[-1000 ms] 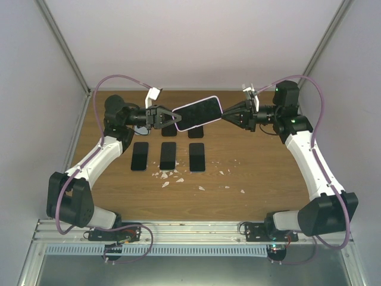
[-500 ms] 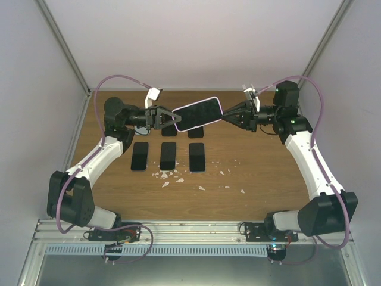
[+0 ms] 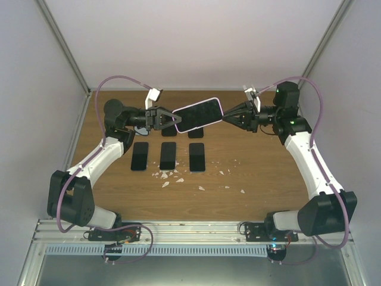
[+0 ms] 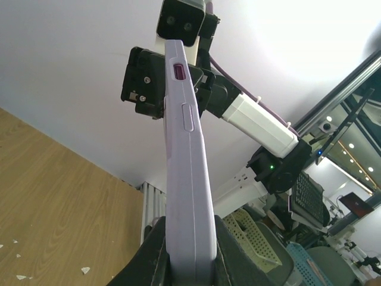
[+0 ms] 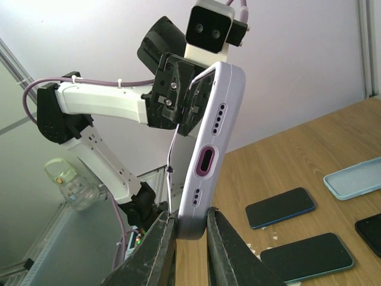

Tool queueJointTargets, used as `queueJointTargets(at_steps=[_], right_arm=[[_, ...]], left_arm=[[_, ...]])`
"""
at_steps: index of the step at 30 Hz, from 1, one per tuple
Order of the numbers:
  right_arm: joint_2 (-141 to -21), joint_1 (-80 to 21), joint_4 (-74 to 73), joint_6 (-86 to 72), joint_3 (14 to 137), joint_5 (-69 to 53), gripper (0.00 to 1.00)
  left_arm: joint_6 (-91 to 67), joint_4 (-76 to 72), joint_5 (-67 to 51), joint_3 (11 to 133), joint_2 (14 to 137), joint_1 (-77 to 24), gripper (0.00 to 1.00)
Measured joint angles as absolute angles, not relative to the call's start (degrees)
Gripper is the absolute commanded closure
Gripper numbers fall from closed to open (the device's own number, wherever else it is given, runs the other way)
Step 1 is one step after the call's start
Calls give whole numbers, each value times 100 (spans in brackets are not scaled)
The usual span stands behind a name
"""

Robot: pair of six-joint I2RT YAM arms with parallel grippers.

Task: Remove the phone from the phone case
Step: Remove the phone case from the phone.

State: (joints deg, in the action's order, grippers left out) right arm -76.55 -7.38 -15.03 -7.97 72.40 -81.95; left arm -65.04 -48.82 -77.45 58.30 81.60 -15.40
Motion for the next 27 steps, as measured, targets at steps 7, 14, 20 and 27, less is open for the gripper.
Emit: queueJointTargets(at_steps=[7, 14, 20, 27], right_arm=[[-7655, -727, -1323, -965, 7137, -8298, 85], [-7653, -701, -1149, -1120, 7072, -8436, 86], [-7651, -694, -1002, -1229, 7004, -8538, 87], [-7649, -661, -906, -1275, 6897, -8573, 88]], left_arm=[[-6539, -4921, -7756, 5791, 8160, -1540, 100], [-6716, -5081, -7760, 5782, 8160, -1570, 100], [-6855, -5253, -7797, 5749, 8160, -1573, 100], [-7096, -5607, -7830, 5680, 8160, -1610, 100]])
